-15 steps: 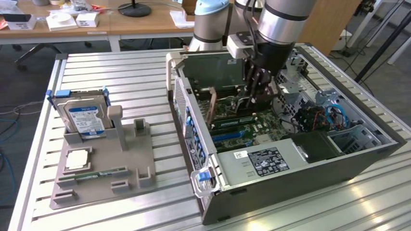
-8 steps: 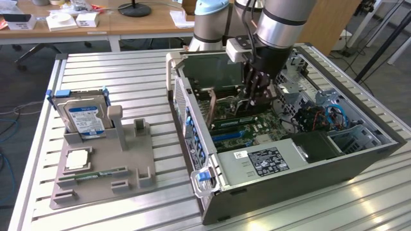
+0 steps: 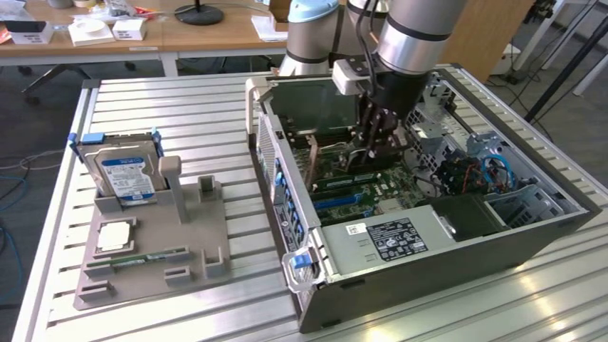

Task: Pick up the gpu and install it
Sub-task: 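Insert the gpu into the slot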

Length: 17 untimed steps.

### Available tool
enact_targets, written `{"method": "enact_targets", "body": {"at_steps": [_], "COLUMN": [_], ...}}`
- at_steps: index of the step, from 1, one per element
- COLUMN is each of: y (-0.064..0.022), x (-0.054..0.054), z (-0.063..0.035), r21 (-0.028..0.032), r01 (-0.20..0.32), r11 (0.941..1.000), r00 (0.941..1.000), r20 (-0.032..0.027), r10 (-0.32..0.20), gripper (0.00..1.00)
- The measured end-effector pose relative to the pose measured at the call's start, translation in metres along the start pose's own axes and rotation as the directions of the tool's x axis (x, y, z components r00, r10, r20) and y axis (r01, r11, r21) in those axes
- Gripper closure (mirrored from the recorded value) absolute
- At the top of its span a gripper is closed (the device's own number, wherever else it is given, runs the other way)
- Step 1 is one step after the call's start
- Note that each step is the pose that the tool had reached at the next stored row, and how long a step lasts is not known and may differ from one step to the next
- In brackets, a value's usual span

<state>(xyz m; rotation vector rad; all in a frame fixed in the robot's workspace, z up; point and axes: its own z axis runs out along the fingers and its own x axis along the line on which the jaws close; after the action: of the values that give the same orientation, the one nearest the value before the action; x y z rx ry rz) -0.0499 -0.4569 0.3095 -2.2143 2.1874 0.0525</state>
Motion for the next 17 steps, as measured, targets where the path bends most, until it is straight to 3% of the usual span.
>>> {"method": "enact_targets", "body": {"at_steps": [12,17], "y": [0.0016,0.0066], "x": [0.0067,0.0066], "z": [0.0003,0.0006], "r21": [0.0,0.0], "r01": [0.0,0.0], "r11": [1.0,1.0], "r00": [1.0,1.0], "r20": [-0.0002,-0.0001], "r10": [0.0,0.0], "gripper": [0.74,0.74]}}
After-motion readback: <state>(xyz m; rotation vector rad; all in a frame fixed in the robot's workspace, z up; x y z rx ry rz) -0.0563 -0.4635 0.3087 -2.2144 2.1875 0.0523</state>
